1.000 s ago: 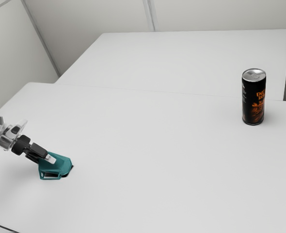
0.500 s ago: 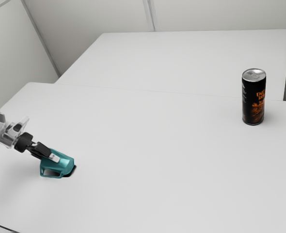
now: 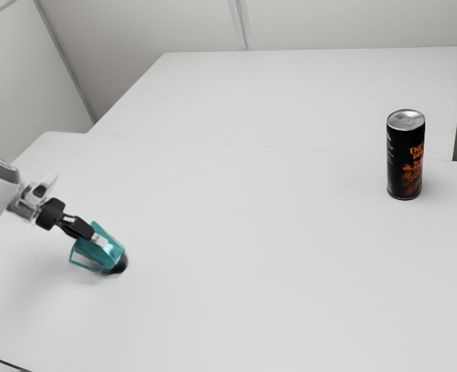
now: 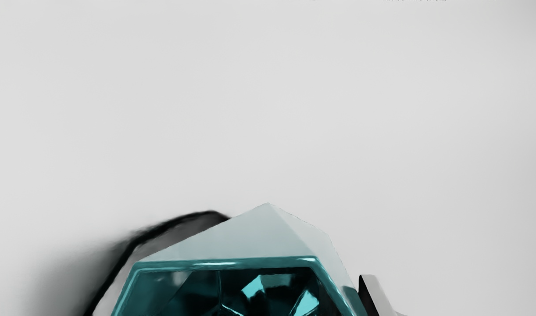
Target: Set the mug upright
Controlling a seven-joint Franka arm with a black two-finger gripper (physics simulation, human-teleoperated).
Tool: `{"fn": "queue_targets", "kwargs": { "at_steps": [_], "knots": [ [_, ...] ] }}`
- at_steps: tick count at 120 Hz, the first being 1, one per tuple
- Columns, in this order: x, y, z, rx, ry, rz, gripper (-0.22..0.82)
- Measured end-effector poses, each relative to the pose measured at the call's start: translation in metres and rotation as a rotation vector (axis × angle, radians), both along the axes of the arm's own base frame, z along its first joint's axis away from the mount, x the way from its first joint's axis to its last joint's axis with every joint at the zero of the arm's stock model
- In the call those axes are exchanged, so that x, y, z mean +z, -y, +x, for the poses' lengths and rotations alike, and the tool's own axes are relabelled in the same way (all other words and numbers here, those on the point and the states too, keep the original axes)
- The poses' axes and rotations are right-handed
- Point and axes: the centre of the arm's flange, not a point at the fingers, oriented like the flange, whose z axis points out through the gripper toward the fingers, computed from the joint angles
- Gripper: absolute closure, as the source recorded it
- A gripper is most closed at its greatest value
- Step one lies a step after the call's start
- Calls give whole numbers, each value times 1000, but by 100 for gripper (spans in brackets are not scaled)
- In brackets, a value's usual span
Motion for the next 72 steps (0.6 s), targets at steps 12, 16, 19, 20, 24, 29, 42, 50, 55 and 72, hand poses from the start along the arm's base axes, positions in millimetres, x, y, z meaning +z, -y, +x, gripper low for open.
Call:
{"fn": "queue_targets", "kwargs": {
  "at_steps": [12,16,19,20,24,29,42,50,55,72],
  "knots": [
    [9,16,14,-34,25,3,75],
    [13,22,20,-47,36,3,75],
    [17,28,25,-59,46,4,75],
    [18,30,26,-63,49,4,75],
    [23,38,33,-81,60,9,75],
    [29,48,42,-104,74,18,75],
    [48,81,68,-193,110,73,76],
    [59,108,81,-271,121,143,76],
    [62,123,87,-314,126,192,77],
    [68,163,104,-451,144,403,77]
  ]
}}
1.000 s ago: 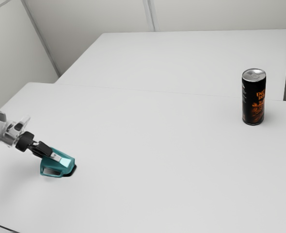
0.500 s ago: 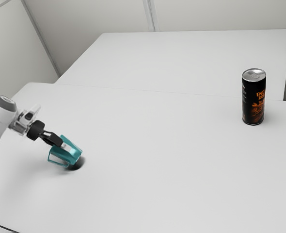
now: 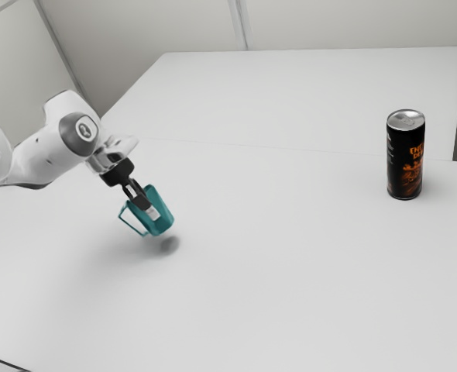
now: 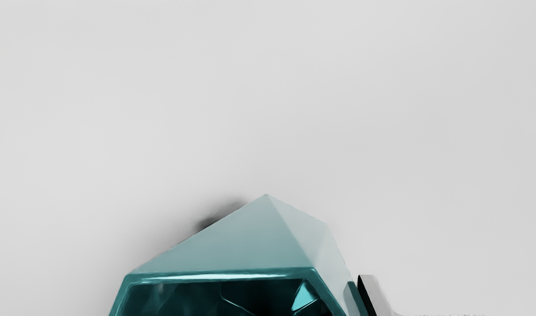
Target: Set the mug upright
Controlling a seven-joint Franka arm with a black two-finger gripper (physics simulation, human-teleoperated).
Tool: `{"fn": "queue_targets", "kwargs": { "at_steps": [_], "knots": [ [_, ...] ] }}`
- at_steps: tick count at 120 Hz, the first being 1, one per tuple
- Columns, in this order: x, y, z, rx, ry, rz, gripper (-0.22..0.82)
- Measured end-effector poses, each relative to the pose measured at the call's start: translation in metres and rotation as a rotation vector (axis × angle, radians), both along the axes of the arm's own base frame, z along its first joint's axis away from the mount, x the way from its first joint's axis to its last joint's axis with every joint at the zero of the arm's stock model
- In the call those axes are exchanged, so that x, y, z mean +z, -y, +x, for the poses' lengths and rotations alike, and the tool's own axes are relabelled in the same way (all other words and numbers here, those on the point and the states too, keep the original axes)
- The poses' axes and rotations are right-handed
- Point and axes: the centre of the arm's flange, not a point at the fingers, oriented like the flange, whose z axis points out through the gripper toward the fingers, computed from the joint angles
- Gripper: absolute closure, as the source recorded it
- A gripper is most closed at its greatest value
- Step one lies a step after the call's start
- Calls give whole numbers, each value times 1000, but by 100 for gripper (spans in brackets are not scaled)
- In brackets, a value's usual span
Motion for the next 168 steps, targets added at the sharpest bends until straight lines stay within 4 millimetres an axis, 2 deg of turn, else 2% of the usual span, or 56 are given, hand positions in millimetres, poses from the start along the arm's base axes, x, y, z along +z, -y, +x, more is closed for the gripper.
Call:
{"fn": "queue_targets", "kwargs": {
  "at_steps": [29,47,76,110,140,168],
  "knots": [
    [15,64,39,-156,113,268,78],
    [5,83,52,-171,121,355,78],
    [-9,91,56,-123,116,428,78],
    [-32,97,44,-52,97,443,78],
    [-37,98,43,9,114,442,77],
    [-39,101,42,40,119,435,53]
  ]
}}
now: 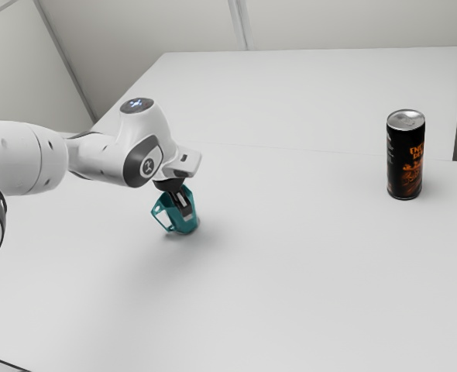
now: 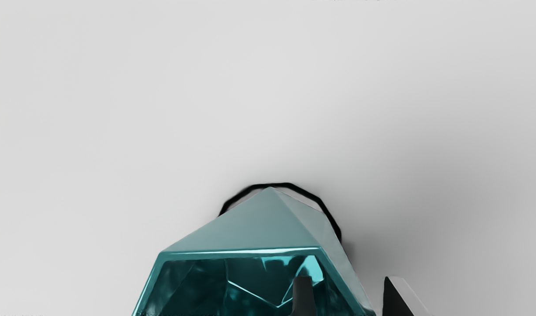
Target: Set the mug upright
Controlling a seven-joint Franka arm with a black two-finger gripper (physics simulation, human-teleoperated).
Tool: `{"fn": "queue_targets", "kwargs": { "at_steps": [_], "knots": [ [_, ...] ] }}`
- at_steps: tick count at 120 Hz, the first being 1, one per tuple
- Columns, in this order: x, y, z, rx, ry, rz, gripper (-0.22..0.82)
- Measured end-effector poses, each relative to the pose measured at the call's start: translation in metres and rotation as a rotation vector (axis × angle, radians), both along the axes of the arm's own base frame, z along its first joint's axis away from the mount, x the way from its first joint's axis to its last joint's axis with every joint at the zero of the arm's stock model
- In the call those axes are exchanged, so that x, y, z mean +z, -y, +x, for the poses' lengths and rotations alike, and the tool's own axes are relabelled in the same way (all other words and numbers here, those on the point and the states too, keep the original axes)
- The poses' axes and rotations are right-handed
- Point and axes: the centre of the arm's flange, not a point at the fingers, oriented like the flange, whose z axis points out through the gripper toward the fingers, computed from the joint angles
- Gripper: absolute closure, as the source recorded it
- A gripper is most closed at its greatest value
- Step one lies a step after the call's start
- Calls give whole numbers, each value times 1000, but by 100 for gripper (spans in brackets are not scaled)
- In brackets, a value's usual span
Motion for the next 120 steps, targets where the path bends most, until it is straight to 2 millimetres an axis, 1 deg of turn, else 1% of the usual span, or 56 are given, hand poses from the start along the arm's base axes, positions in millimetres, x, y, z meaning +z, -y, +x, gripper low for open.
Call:
{"fn": "queue_targets", "kwargs": {
  "at_steps": [20,35,41,51,68,88,94,98,110,114,120],
  "knots": [
    [2,0,0,15,7,-3,34],
    [7,2,1,23,16,-7,24],
    [13,3,2,25,25,-10,21],
    [28,8,1,25,49,-18,17],
    [64,13,-1,26,96,-37,13],
    [140,19,22,43,155,-49,6],
    [165,18,33,61,160,-48,5],
    [178,17,41,77,153,-47,4],
    [201,14,58,132,100,-44,3],
    [206,11,62,153,77,-45,2],
    [207,10,64,177,39,-46,2]
  ]
}}
